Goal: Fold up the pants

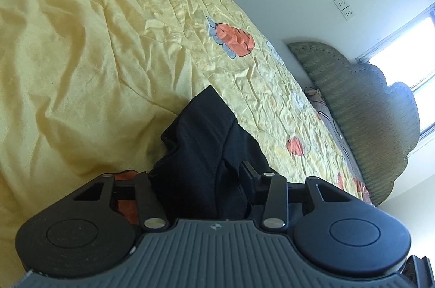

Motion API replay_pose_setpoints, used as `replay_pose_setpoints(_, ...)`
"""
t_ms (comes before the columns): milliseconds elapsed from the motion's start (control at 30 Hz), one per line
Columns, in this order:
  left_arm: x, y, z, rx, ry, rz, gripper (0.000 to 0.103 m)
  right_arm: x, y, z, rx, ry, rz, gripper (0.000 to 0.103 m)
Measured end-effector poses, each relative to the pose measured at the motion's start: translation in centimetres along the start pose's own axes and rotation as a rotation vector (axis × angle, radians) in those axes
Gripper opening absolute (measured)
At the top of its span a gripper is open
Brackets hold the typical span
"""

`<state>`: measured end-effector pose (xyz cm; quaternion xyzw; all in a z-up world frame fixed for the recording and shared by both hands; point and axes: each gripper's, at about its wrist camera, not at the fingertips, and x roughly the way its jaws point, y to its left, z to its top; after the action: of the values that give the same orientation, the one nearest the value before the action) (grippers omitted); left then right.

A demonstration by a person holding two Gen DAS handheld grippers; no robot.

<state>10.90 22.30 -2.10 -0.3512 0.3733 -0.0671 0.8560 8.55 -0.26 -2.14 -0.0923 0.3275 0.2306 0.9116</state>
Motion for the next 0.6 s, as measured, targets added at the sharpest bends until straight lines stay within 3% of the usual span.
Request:
replay_pose_setpoints(167,0.0,-0.8,-0.1,0.067,-0.017,0.041,0.025,-1.0,0.6,-1.3,0.040,-0.045,-0.001,0.045)
replay_pose_setpoints(300,-1.1,-3.0,-0.8,0.188,-0.076,0.077,0.022,-0.5,-0.4,-0.3,0.122,-0.092,0.073,0.045)
replay_pose_setpoints(600,-3.7,-9.5,-4.0,0.434,-0.193,0.123,0.021,-2.6,-1.8,-0.8,0.261,-0.185,0.123,0.048)
